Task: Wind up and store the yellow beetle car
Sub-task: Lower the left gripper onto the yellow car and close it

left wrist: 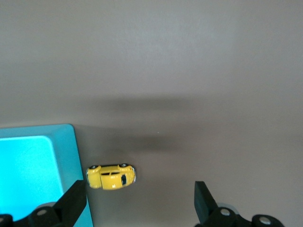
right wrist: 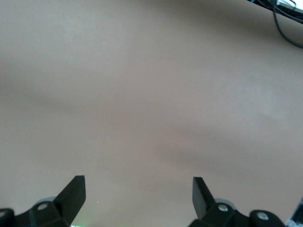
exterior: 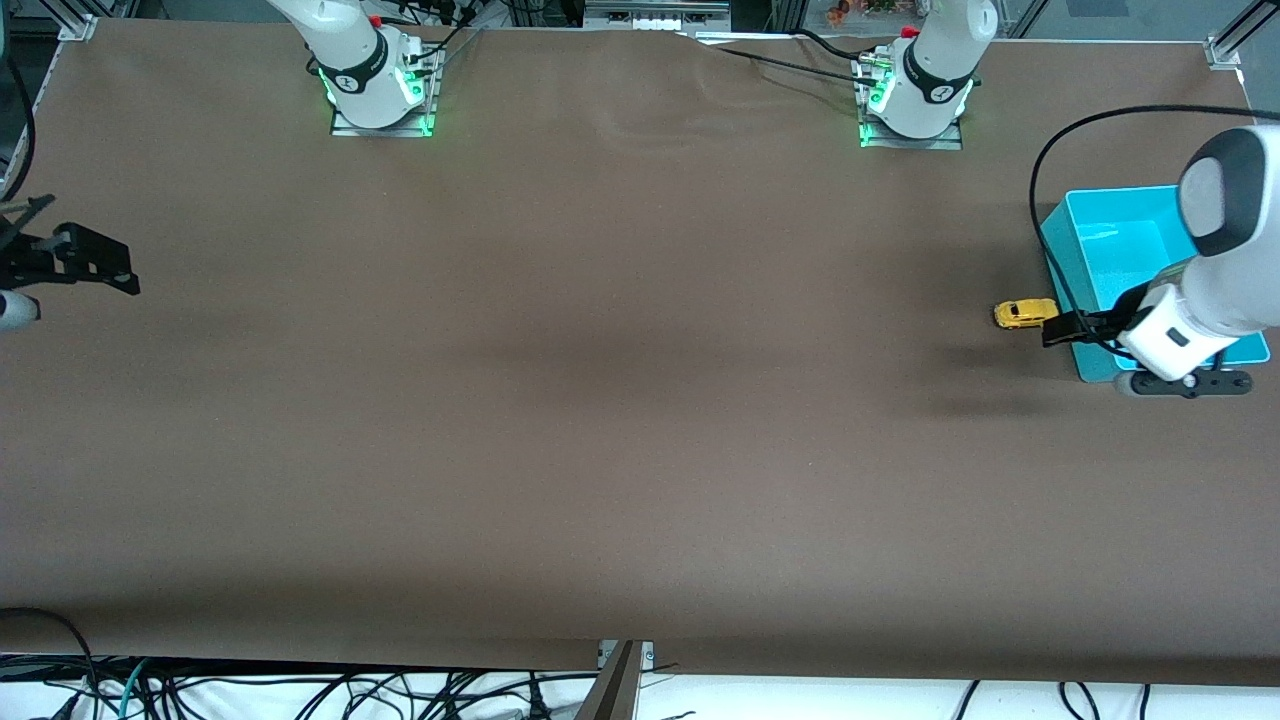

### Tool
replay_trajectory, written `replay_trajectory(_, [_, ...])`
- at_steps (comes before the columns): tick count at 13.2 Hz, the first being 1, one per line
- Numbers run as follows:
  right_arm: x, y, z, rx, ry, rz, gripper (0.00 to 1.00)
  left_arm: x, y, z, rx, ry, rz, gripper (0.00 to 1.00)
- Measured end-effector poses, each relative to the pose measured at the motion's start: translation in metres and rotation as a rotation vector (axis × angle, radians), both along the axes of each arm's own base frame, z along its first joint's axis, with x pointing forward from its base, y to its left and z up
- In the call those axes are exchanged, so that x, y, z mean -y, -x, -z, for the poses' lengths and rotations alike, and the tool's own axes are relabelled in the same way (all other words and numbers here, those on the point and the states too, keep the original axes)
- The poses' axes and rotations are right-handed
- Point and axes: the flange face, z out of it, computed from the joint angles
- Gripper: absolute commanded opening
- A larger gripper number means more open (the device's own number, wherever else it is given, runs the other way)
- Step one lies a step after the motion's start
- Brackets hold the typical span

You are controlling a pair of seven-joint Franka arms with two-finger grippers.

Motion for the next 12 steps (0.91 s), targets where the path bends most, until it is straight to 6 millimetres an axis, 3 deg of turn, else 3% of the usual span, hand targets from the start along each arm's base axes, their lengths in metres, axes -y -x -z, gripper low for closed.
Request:
replay_trajectory(3, [0.01, 0.017, 0.01, -0.054, 0.029, 0.019, 1.0, -0.028, 0.031, 0.057, 0.03, 0.017, 0.097, 1.0])
replay_trajectory(6, [0.018, 0.033, 0.022, -0.099, 0.035, 0.057, 1.0, -0.052, 0.06, 0.104, 0.054, 0.047, 0.341, 1.0])
replay_trajectory(9, [0.02, 0.049, 0.027, -0.114, 0.055, 0.199, 1.0, -0.068, 0.072, 0.126, 0.027, 0.095, 0.595, 1.0])
replay_trajectory(12, [0.02, 0.055, 0.026, -0.108, 0.057, 0.227, 1.0, -0.066, 0.095, 0.156, -0.04, 0.156, 0.757, 0.99])
